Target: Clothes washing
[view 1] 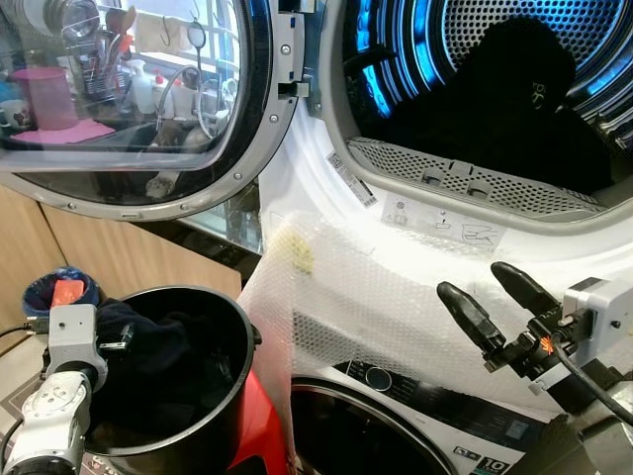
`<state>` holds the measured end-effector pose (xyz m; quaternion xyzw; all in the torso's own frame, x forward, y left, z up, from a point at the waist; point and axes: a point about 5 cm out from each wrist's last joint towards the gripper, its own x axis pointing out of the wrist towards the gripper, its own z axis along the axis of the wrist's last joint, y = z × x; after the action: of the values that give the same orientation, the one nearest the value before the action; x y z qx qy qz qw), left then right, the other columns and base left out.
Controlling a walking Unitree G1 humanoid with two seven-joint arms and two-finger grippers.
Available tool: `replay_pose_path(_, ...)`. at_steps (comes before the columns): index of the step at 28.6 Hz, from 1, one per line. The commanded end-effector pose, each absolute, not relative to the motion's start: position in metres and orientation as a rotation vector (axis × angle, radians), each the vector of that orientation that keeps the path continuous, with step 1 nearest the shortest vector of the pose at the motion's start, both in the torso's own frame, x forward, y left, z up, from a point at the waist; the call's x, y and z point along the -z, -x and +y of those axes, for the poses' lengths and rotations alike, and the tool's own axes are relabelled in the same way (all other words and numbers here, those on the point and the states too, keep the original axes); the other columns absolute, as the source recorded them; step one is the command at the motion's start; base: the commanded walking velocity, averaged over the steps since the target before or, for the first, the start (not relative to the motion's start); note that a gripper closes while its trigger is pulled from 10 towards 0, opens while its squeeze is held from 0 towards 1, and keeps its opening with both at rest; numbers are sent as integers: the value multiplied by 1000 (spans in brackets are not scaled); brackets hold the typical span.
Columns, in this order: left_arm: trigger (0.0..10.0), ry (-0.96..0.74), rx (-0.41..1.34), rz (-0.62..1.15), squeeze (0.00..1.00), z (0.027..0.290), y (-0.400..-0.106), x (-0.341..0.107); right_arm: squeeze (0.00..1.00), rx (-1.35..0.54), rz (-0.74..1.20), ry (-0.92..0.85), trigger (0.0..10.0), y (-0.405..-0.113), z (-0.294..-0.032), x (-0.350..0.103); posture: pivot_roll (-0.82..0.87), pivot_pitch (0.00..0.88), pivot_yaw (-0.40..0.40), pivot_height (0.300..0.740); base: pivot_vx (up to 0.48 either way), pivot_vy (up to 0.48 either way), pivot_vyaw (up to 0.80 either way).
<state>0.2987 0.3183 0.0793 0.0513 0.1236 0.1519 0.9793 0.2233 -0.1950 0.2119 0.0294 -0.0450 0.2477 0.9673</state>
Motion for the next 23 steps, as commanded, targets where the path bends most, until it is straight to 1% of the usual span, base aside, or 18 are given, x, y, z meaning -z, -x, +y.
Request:
replay_pose_path(1,10000,-108,-313,238,0,323,-300,-83,0,-493,-107,-41,10000,-219,-197,-219,-155,42,-70,740,0,0,0)
replay_pose_path(3,10000,-112,-303,247,0,322,-304,-83,0,-494,-96,-40,10000,-215,-196,-221,-171,64,-76,740,0,0,0)
replay_pose_path(9,10000,-111,-273,249,0,321,-309,-85,0,-492,-91,-43,10000,-210,-194,-224,-188,86,-76,740,0,0,0)
replay_pose_path(10,8588,-107,-263,256,0,321,-310,-85,0,-489,-92,-43,10000,-208,-194,-225,-190,91,-76,740,0,0,0)
replay_pose_path(11,8588,-101,-251,258,0,320,-310,-85,0,-488,-93,-43,10000,-208,-194,-226,-195,96,-76,740,0,0,0)
replay_pose_path(12,4745,-100,-230,258,0,318,-311,-85,0,-488,-94,-46,10000,-207,-194,-227,-195,96,-76,740,0,0,0)
replay_pose_path(13,4196,-101,-217,256,0,317,-312,-86,0,-487,-96,-47,10000,-207,-194,-228,-200,102,-76,740,0,0,0)
replay_pose_path(14,1529,-98,-192,254,0,315,-314,-87,0,-486,-98,-48,10000,-206,-194,-229,-203,103,-77,740,0,0,0)
replay_pose_path(15,1529,-93,-181,254,0,314,-315,-87,0,-485,-99,-48,10000,-206,-194,-230,-207,105,-77,740,0,0,0)
replay_pose_path(16,902,-90,-173,255,0,313,-315,-87,0,-485,-99,-48,10000,-206,-193,-231,-207,105,-77,740,0,0,0)
replay_pose_path(17,745,-91,-167,253,0,312,-316,-87,0,-485,-100,-49,10000,-205,-193,-231,-209,107,-77,740,0,0,0)
replay_pose_path(18,0,-80,-156,247,0,310,-317,-87,0,-486,-103,-47,10000,-205,-193,-233,-211,109,-77,740,0,0,0)
replay_pose_path(23,0,-55,-133,234,0,305,-318,-86,0,-487,-103,-43,10000,-203,-193,-235,-217,107,-78,740,0,0,0)
